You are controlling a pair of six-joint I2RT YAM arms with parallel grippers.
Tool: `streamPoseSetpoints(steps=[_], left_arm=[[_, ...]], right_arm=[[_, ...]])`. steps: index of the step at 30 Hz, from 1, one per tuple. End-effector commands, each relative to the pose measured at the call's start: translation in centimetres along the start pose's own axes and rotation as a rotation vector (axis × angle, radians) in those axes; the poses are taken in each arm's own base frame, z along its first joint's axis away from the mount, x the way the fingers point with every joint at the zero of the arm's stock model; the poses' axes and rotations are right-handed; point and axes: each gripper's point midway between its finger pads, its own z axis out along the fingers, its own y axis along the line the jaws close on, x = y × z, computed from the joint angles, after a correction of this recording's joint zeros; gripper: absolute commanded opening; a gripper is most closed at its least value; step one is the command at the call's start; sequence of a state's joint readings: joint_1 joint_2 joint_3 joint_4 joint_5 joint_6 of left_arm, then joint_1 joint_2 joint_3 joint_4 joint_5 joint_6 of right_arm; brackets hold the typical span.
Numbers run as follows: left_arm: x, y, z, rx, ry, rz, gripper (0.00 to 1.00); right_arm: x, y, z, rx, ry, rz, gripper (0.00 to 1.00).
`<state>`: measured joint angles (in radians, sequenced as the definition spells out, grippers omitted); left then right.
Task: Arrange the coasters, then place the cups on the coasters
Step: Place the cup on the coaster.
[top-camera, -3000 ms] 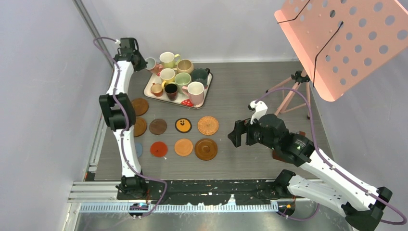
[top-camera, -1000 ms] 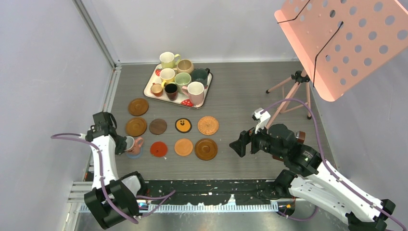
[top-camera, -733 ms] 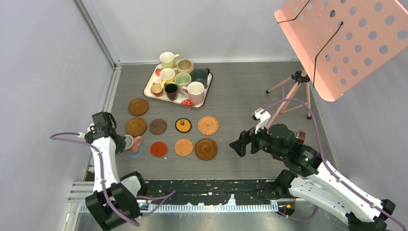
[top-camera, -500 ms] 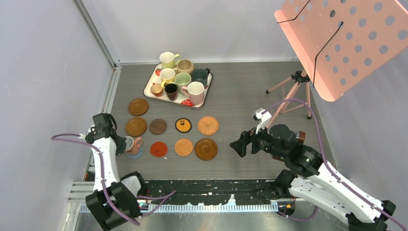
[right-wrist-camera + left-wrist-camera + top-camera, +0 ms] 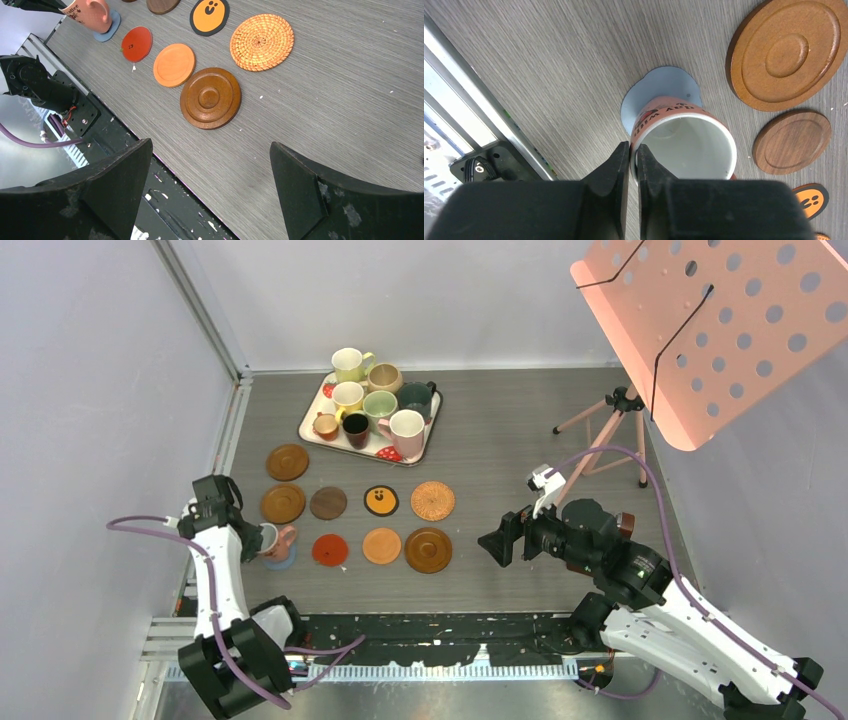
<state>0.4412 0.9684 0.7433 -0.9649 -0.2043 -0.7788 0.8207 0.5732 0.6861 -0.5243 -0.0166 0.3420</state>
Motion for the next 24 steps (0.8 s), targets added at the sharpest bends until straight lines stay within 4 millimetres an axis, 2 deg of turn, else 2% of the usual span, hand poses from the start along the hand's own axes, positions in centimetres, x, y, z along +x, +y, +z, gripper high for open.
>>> streamPoseSetpoints(steps=[1,6,9,16,20,24], left_arm=[[-1.4,-0.7,-1.1,0.052,-0.059,-0.011,0.16],[-0.6,-0.9,-1.8,0.09,-0.039,-0.022,0.3],[0.1,-1.3,-2.4,0.136,-0.021,-0.051,0.34],[-0.4,-2.6,-5.1,0.258,-0.056,-0.084,0.46],[-1.3,-4.5,-7.1,0.389,-0.1,-0.036,0.51],[-1.6,-7.4,-9.3,0.553,-0.086,0.032,0.5]], right_arm=[[-1.9,0.4,-0.6,-0.01,-0.063,-0.006,0.95],[-2.0,0.5,-0.6,-0.012,-0.066,0.003,0.95],[-2.0,0.7,-0.8,-0.017,-0.069,0.017,0.95],[-2.1,0.8,-1.2,-0.02,-0.073,0.034,0.95],[-2.1,0.7,-1.5,-0.014,-0.066,0.035,0.95],[-2.0,0.9,-1.7,-0.018,-0.061,0.045,0.95]])
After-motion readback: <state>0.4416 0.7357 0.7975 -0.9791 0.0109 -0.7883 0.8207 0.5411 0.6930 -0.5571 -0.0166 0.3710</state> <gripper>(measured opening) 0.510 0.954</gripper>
